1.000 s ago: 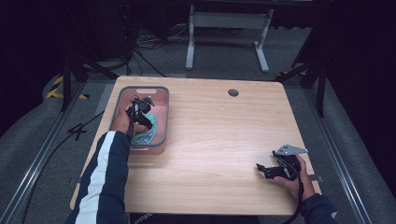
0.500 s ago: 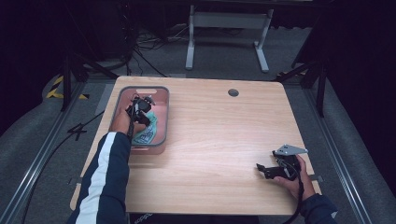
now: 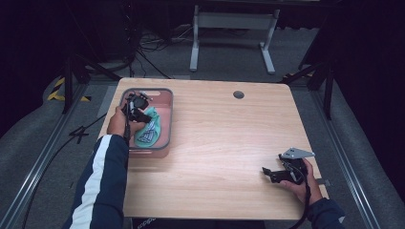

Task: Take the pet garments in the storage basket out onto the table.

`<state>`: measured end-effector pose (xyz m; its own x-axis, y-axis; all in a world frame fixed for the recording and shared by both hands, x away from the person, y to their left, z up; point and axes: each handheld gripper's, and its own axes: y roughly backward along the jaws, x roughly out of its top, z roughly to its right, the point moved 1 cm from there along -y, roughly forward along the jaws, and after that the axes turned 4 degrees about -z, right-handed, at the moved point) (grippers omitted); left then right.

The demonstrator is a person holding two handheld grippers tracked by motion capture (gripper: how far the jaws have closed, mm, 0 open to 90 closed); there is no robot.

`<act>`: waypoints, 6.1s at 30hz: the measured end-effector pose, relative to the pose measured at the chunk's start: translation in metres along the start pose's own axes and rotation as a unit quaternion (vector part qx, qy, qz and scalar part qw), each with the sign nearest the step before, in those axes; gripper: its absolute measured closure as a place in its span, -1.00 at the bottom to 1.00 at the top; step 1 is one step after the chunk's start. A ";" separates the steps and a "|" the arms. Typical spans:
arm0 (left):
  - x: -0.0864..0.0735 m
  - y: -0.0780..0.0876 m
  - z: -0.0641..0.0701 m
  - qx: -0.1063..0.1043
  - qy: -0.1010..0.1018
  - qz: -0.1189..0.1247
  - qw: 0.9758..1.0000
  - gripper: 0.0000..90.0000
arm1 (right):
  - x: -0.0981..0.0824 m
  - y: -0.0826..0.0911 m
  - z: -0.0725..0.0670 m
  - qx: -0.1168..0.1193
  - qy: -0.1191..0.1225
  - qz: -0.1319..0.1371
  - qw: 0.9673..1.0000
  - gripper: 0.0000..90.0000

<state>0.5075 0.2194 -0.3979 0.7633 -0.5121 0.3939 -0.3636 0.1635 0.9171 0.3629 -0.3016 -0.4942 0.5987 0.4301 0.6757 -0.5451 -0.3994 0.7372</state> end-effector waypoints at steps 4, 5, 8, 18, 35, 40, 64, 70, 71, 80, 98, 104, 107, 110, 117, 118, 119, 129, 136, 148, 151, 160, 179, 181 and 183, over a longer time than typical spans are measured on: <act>0.001 0.013 -0.002 0.004 0.002 0.016 1.000 0.70 | 0.000 0.000 0.000 0.001 0.000 0.000 1.000 -0.80; 0.001 0.018 -0.003 0.005 0.004 0.022 1.000 0.70 | 0.000 0.000 0.000 0.001 0.001 0.000 1.000 -0.80; 0.002 0.030 -0.004 -0.003 0.008 0.044 0.999 0.70 | 0.000 0.000 0.000 0.001 0.001 0.000 1.000 -0.80; 0.009 0.071 -0.002 -0.007 0.006 0.100 0.995 0.70 | 0.000 0.000 0.000 0.001 0.000 0.000 1.000 -0.80; 0.015 0.116 0.017 -0.020 -0.019 0.146 0.989 0.69 | 0.000 0.000 0.000 0.002 0.001 0.000 1.000 -0.80; 0.019 0.124 0.029 -0.029 -0.023 0.162 0.986 0.70 | 0.001 -0.001 0.001 0.002 0.000 0.000 1.000 -0.80; 0.064 0.117 0.110 -0.080 -0.108 0.160 0.978 0.69 | 0.001 -0.001 0.001 0.001 -0.001 0.000 1.000 -0.80; 0.071 0.112 0.127 -0.096 -0.123 0.159 0.975 0.69 | 0.001 -0.001 0.001 0.001 0.000 0.000 1.000 -0.80; 0.071 0.109 0.129 -0.093 -0.127 0.155 0.975 0.69 | 0.001 -0.001 0.001 0.001 0.000 0.000 1.000 -0.80; 0.075 0.083 0.158 -0.115 -0.140 0.135 0.974 0.69 | 0.001 -0.001 0.001 0.001 -0.002 0.000 1.000 -0.80; 0.067 0.005 0.202 -0.133 -0.154 0.066 0.977 0.68 | 0.001 -0.001 0.000 0.000 -0.003 0.000 1.000 -0.80; 0.063 -0.009 0.209 -0.131 -0.154 0.054 0.978 0.68 | 0.001 -0.001 0.000 -0.001 -0.003 0.000 1.000 -0.80; 0.062 -0.015 0.211 -0.127 -0.153 0.052 0.979 0.68 | 0.001 -0.001 0.000 -0.001 -0.004 0.000 1.000 -0.80; 0.061 -0.022 0.214 -0.120 -0.144 0.052 0.981 0.67 | 0.002 -0.001 0.000 -0.001 -0.004 0.000 1.000 -0.80; 0.058 -0.041 0.221 -0.108 -0.141 0.035 0.983 0.65 | 0.002 -0.001 0.000 -0.001 -0.004 0.000 1.000 -0.80; 0.058 -0.044 0.223 -0.108 -0.142 0.032 0.983 0.65 | 0.002 -0.001 0.000 -0.001 -0.003 0.000 1.000 -0.80; 0.057 -0.046 0.224 -0.103 -0.144 0.031 0.984 0.64 | 0.002 -0.001 0.000 -0.001 -0.003 0.000 1.000 -0.80; 0.051 -0.067 0.235 -0.101 -0.132 0.030 0.986 0.58 | 0.002 -0.001 0.000 -0.001 -0.003 0.000 1.000 -0.80; 0.052 -0.066 0.234 -0.101 -0.132 0.028 0.986 0.45 | 0.002 -0.001 0.000 -0.001 -0.004 0.000 1.000 -0.80; 0.053 -0.064 0.236 -0.099 -0.135 0.028 0.986 0.11 | 0.002 -0.001 0.000 -0.001 -0.004 0.000 1.000 -0.80; 0.053 -0.063 0.235 -0.103 -0.127 0.032 0.986 0.04 | 0.002 -0.001 0.000 -0.001 -0.004 0.000 1.000 -0.80; 0.053 -0.056 0.235 -0.096 -0.139 0.037 0.985 -0.34 | 0.001 -0.001 0.000 -0.001 -0.004 0.000 1.000 -0.80; 0.054 -0.034 0.230 -0.087 -0.173 0.067 0.979 -0.56 | 0.001 -0.001 0.000 -0.001 -0.004 0.000 1.000 -0.80; 0.054 -0.028 0.228 -0.085 -0.182 0.069 0.977 -0.57 | 0.001 -0.001 0.000 -0.001 -0.005 0.000 1.000 -0.80; 0.054 -0.024 0.226 -0.077 -0.186 0.076 0.977 -0.57 | 0.001 -0.001 0.000 -0.001 -0.005 0.000 1.000 -0.80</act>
<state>0.4361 -0.0029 -0.4126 0.4493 -0.7386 0.5025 -0.3503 0.3718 0.8597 0.3641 -0.3005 -0.4941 0.6041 0.4222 0.6758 -0.5466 -0.3975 0.7370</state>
